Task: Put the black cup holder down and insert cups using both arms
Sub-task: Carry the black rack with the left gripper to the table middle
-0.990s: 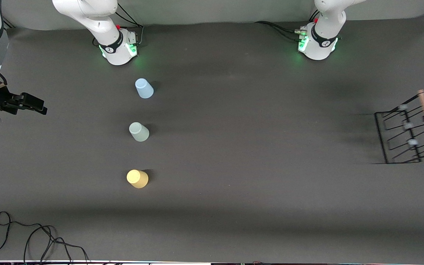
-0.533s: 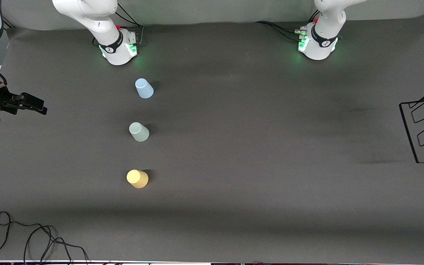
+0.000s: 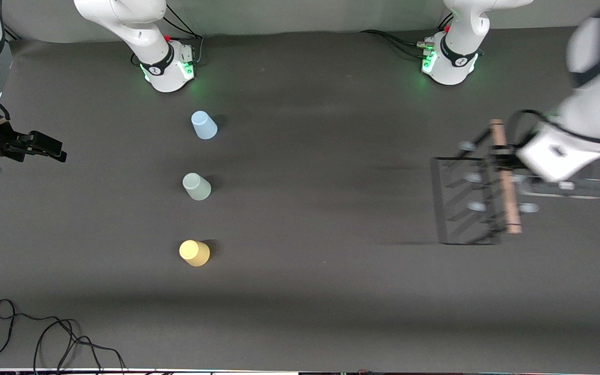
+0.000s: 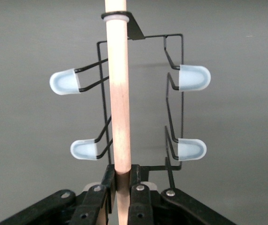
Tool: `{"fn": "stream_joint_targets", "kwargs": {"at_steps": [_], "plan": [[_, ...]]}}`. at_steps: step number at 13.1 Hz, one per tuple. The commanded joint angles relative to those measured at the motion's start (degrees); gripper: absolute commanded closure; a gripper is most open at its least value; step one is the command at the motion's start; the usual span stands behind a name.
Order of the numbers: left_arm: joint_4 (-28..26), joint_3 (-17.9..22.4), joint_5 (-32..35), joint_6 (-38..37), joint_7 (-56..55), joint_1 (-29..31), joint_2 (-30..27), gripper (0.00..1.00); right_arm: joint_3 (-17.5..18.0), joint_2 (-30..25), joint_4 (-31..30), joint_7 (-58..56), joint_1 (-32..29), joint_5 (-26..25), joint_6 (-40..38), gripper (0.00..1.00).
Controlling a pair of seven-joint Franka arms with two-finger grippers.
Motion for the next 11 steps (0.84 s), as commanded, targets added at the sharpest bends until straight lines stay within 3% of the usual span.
{"fn": "stream_joint_targets", "kwargs": {"at_steps": [1, 4, 7, 11], "plan": [[5.5, -2.7, -1.6, 1.4, -15.4, -8.1, 6.0, 1.0, -0.5, -0.7, -0.4, -0.5, 0.5, -1.0, -0.4, 0.0], [13.4, -3.2, 1.4, 5.5, -31.5, -23.3, 15.4, 1.0, -0.5, -0.7, -0.4, -0.5, 0.5, -1.0, -0.4, 0.0], [22.8, -3.2, 3.9, 8.7, -44.1, -33.3, 24.7, 1.0, -0.5, -0.7, -0.4, -0.5, 0.5, -1.0, -0.4, 0.0], [24.6, -3.2, 4.0, 14.1, -47.2, -37.1, 28.3, 1.0, -0.5, -0.7, -0.4, -0.5, 0.5, -1.0, -0.4, 0.0]]}}
